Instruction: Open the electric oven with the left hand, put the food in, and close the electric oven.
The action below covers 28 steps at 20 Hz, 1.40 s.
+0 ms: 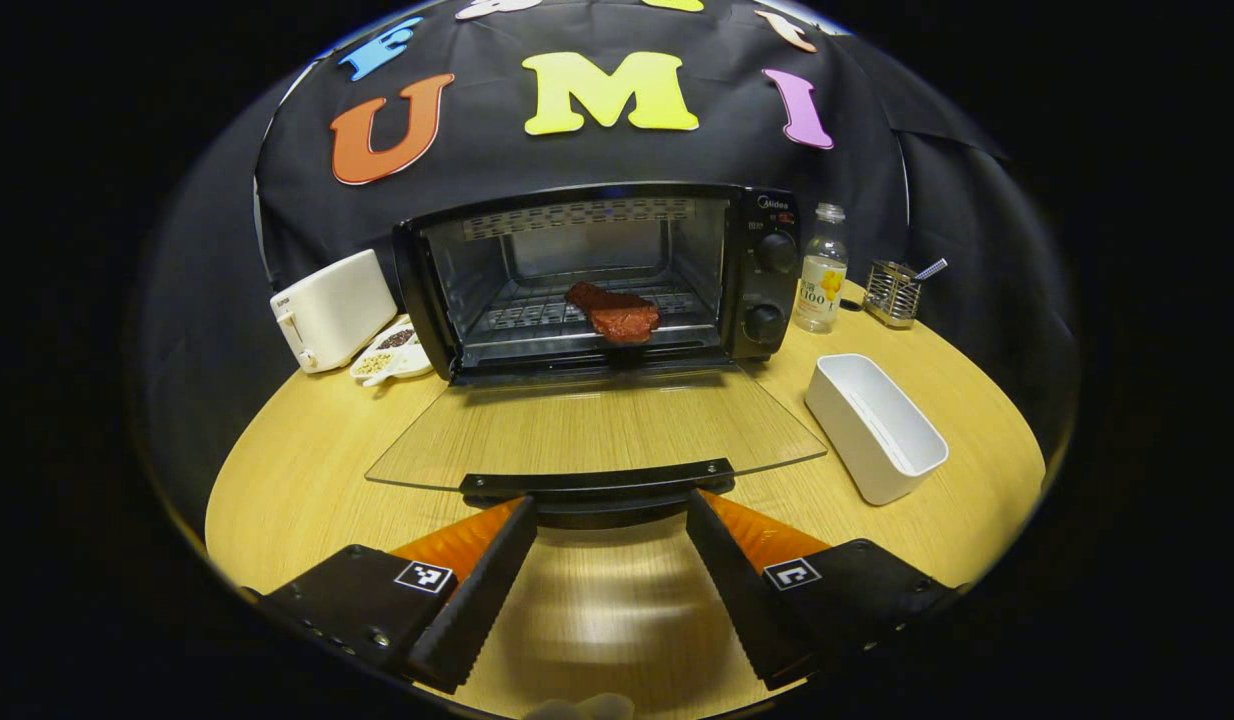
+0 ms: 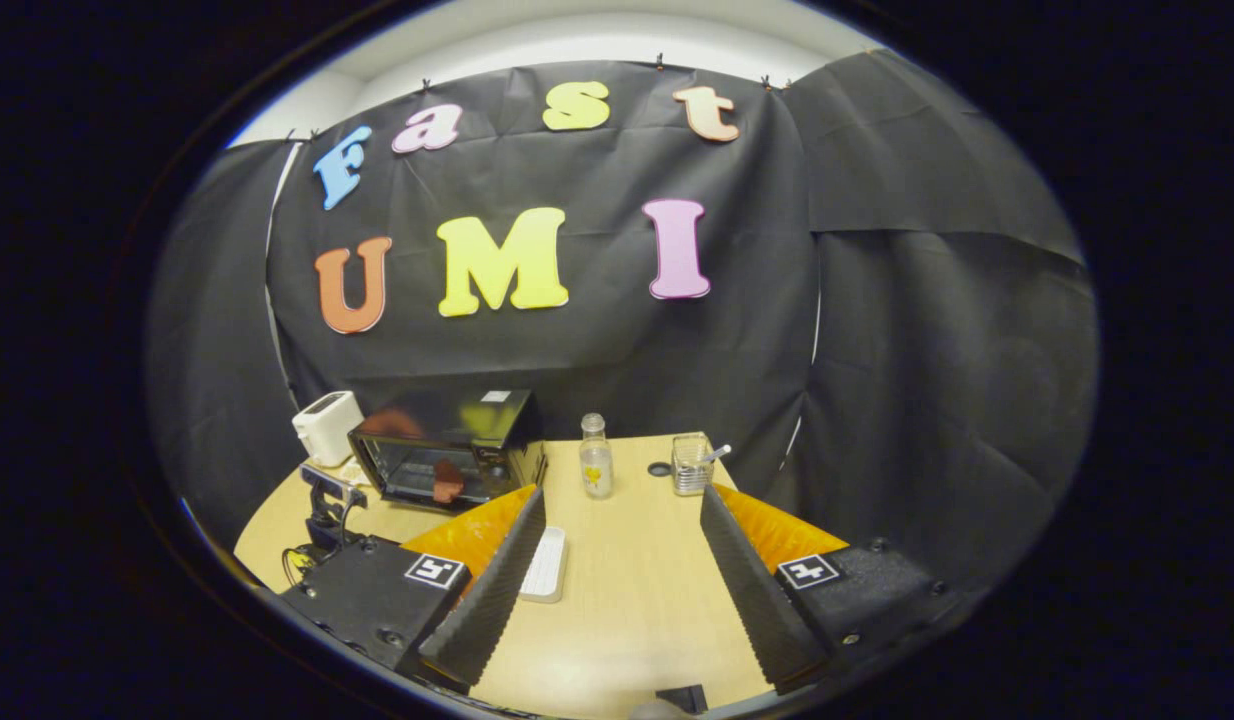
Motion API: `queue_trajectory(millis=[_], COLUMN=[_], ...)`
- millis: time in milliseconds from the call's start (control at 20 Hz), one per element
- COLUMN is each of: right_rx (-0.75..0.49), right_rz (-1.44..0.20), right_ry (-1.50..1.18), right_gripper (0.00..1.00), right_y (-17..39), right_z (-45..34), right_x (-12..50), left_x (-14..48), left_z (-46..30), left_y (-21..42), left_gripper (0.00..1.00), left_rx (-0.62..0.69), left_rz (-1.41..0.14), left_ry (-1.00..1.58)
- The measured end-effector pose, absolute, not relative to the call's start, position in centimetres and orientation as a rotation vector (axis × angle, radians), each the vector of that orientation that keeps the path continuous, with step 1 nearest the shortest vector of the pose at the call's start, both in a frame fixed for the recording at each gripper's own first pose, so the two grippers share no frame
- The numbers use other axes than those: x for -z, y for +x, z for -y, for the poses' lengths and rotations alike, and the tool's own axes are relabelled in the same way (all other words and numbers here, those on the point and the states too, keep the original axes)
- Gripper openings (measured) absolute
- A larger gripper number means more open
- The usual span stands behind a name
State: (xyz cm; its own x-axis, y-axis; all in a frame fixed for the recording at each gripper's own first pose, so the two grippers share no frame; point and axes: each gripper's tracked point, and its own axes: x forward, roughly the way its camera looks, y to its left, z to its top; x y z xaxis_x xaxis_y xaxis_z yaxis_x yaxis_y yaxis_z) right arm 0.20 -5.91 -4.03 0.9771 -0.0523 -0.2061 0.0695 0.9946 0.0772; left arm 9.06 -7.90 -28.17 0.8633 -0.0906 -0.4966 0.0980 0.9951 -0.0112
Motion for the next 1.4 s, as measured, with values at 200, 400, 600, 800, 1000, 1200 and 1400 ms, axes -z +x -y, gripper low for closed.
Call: queue_trajectory(millis=[200, 400, 600, 800, 1000, 1200, 1400], right_rx=[0.066, 0.082, 0.087, 0.085, 0.092, 0.093, 0.095], right_rz=[-0.195, -0.184, -0.188, -0.188, -0.185, -0.179, -0.173], right_ry=[0.116, 0.132, 0.147, 0.16, 0.162, 0.168, 0.163], right_gripper=[0.99, 0.99, 0.99, 0.99, 0.99, 0.99, 0.99], right_y=[0.0, -0.2, -0.1, -0.1, -0.1, -0.3, -0.5], right_z=[6.1, 6.7, 6.9, 6.9, 7.2, 7.2, 7.1], right_x=[4.1, 4.0, 4.3, 4.1, 3.8, 3.2, 2.8], left_x=[26.3, 23.4, 20.7, 18.6, 16.7, 15.0, 15.0], left_z=[7.6, 7.3, 7.2, 7.1, 7.2, 7.0, 6.4], left_y=[9.4, 10.5, 11.8, 13.3, 15.0, 17.2, 19.3], left_gripper=[0.97, 0.97, 0.98, 0.98, 0.99, 0.99, 0.98], left_rx=[0.099, 0.103, 0.094, 0.089, 0.086, 0.084, 0.068], left_rz=[-0.496, -0.442, -0.403, -0.362, -0.327, -0.303, -0.332], left_ry=[0.013, 0.035, 0.02, 0.029, 0.035, 0.032, 0.018])
